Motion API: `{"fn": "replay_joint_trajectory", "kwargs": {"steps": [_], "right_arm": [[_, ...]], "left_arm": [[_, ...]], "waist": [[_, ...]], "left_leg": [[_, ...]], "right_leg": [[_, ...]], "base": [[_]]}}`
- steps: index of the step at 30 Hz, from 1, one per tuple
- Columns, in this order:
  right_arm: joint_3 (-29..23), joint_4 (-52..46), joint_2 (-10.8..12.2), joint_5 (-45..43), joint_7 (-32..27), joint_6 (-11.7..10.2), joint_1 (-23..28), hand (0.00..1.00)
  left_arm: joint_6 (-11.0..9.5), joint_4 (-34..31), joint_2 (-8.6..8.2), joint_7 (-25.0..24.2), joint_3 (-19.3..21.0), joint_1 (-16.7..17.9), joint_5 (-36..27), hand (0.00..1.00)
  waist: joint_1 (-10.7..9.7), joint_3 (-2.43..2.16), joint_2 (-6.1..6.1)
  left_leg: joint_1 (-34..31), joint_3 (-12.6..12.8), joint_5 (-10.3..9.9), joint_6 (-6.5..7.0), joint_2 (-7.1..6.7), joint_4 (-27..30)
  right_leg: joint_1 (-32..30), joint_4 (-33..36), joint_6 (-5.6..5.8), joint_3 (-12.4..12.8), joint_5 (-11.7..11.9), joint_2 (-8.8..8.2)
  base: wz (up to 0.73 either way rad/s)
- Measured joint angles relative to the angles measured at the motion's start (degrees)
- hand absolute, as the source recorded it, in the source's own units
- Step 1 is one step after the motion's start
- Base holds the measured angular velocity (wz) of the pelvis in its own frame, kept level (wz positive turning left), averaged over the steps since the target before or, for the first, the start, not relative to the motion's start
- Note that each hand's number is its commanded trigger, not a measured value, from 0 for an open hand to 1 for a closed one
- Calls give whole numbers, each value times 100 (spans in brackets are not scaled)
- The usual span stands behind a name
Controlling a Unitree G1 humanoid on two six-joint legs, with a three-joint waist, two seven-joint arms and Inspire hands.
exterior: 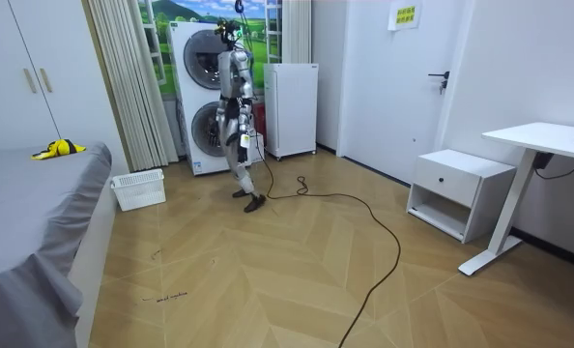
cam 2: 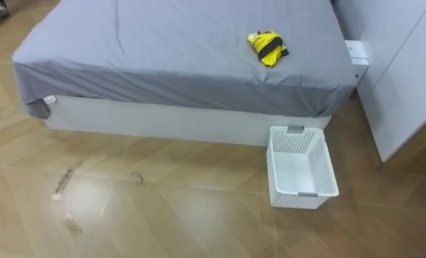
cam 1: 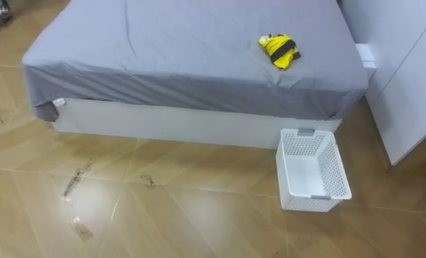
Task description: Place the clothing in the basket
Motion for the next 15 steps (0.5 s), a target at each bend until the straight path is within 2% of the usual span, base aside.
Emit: {"fn": "replay_joint_trajectory", "kwargs": {"steps": [1, 2, 3, 4, 5, 6, 7, 8, 9, 10, 11, 12, 13, 14, 15], "right_arm": [[1, -1, -51, 43, -56, 18, 7, 0], [0, -2, -86, 52, -81, 17, -9, 0], [6, 20, -120, 82, -105, 17, -59, 0], [13, 35, -125, 94, -111, 18, -109, 0], [19, 29, -112, 59, -102, 20, -109, 0], [24, 29, -110, 42, -103, 23, -105, 0], [30, 29, -113, 10, -112, 25, -84, 0], [15, 26, -114, -9, -130, 29, -78, 0], [0, 17, -111, -7, -140, 31, -76, 0], [-71, -33, -105, -68, -173, 29, -72, 0], [-102, -43, -105, -98, -183, 25, -63, 0], [-96, -69, -94, -119, -206, -3, -81, 0], [-86, -67, -55, -98, -262, -58, -98, 0], [-86, -73, -27, -87, -305, -76, -131, 0], [-79, -93, 9, -37, -390, -116, -58, 0]], "left_arm": [[-43, -56, -36, -22, -111, -38, -213, 0], [-66, -120, -48, -22, -173, -18, -317, 0], [-115, -173, -77, -24, -191, 40, -468, 0], [-129, -158, -73, -13, -171, 150, -495, 0], [-128, -119, -52, 9, -167, 298, -508, 0], [-128, -90, -51, 10, -159, 360, -512, 0], [-121, -35, -56, 9, -157, 412, -493, 0], [-121, -32, -62, -30, -158, 432, -484, 0], [-122, -45, -61, -68, -158, 426, -488, 0], [-131, -69, -73, -140, -176, 396, -479, 0], [-139, -68, -75, -147, -169, 356, -475, 0], [-140, -65, -47, -155, -173, 344, -473, 0], [-142, -47, -15, -156, -177, 335, -489, 0], [-143, -28, 1, -151, -181, 309, -506, 0], [-149, -32, 22, -138, -202, 300, -520, 0]], "waist": [[-2, 0, -4], [21, -3, -9], [92, -12, -16], [154, -1, 25], [200, -6, 22], [207, 1, 23], [197, 7, -10], [189, -20, -99], [168, -30, -163], [63, -80, -250], [67, -43, -267], [75, -36, -270], [86, 10, -279], [98, 96, -267], [86, 76, -237]], "left_leg": [[-327, 55, 17, 44, -290, -272], [-504, 121, 74, 25, -444, -546], [-763, 182, 323, -20, -645, -1259], [-960, 187, 713, -24, -675, -1943], [-1064, 180, 1066, -18, -654, -2362], [-1096, 179, 1234, 1, -652, -2491], [-1171, 194, 1588, 90, -696, -2547], [-1298, 286, 1893, 253, -807, -2432], [-1374, 340, 1949, 331, -872, -2302], [-1515, 509, 1699, 532, -980, -1872], [-1574, 548, 1541, 542, -1010, -1625], [-1594, 656, 1174, 578, -986, -1201], [-1574, 706, 855, 695, -923, -643], [-1604, 824, 769, 788, -859, -225], [-1493, 1013, 649, 683, -956, -363]], "right_leg": [[3, 27, -1, 20, -87, -76], [0, 39, 20, 34, -127, -135], [18, 32, 62, 109, -195, -189], [49, 20, 47, 148, -262, -217], [155, 10, 109, 197, -382, -287], [221, -1, 146, 221, -449, -333], [340, -31, 218, 287, -591, -422], [404, -29, 344, 352, -698, -558], [426, -36, 349, 449, -767, -637], [431, -41, 450, 546, -838, -800], [438, 0, 473, 564, -827, -860], [451, 156, 673, 529, -716, -949], [509, 544, 748, 523, -504, -1013], [541, 811, 756, 583, -356, -1025], [402, 1610, 769, 635, -17, -1071]], "base": [[35], [0], [-43], [-74], [-69], [-52], [-24], [-7], [17], [18], [0], [-30], [-35], [-27], [5]]}}
